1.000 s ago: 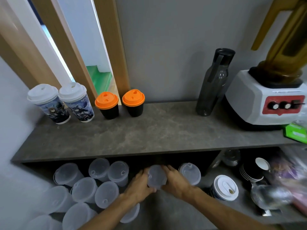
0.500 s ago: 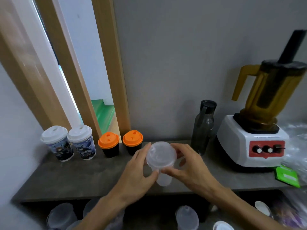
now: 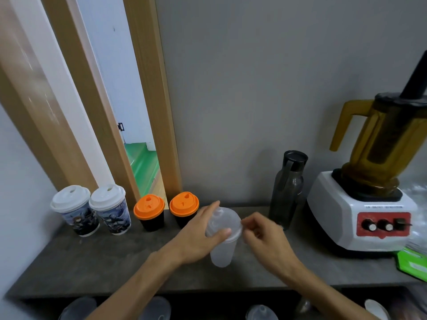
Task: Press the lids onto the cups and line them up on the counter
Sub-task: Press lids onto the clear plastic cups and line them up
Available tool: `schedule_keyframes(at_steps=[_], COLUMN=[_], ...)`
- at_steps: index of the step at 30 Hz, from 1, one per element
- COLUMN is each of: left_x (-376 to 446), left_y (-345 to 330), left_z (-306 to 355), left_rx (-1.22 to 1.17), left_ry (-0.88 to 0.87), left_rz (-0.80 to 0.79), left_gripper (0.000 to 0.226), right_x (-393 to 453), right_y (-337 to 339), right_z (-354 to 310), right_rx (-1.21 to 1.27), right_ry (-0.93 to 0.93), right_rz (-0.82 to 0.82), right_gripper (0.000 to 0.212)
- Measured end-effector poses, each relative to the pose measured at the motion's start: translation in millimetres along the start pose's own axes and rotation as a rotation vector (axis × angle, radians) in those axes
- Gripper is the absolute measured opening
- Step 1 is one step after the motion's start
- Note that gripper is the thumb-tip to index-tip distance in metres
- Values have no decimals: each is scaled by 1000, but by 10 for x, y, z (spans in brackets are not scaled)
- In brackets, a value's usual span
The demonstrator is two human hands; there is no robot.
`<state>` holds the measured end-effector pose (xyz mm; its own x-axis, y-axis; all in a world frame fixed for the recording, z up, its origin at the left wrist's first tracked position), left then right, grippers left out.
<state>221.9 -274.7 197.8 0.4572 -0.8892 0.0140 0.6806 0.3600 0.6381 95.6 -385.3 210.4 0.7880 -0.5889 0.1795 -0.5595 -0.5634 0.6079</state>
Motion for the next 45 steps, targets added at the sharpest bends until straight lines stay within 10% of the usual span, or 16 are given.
schedule_keyframes(at_steps=[7,23,36,45], left_x=[-18,0,27,22], left_y=[50,19,5,21], left_z=[93,86,11,13], left_rx=[379,356,286,269], left_ry=[-127,-147,-166,-156], left_rz=[26,16,-2,12], left_gripper=[79,80,78,83], right_x=[578,323,29,90], right_y=[-129,-181,-374,-209], right_z=[13,102,223,126], right_rx=[129,406,596,248], right_ry=[-131,-318,-274,8], right_rz=[-142,-253,-302,-221], right_gripper=[24,10,37,39])
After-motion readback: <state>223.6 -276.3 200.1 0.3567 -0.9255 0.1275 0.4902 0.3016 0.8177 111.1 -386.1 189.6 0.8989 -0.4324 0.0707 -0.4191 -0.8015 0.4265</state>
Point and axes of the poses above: each hand's wrist, its own x-axis towards the middle knuckle, its own y-axis out of the back of the hand, z = x × y, the point moved 9 cm from there along x, towards the middle knuckle, and after that the axes turned 3 degrees about -x, right-handed, at the moved point
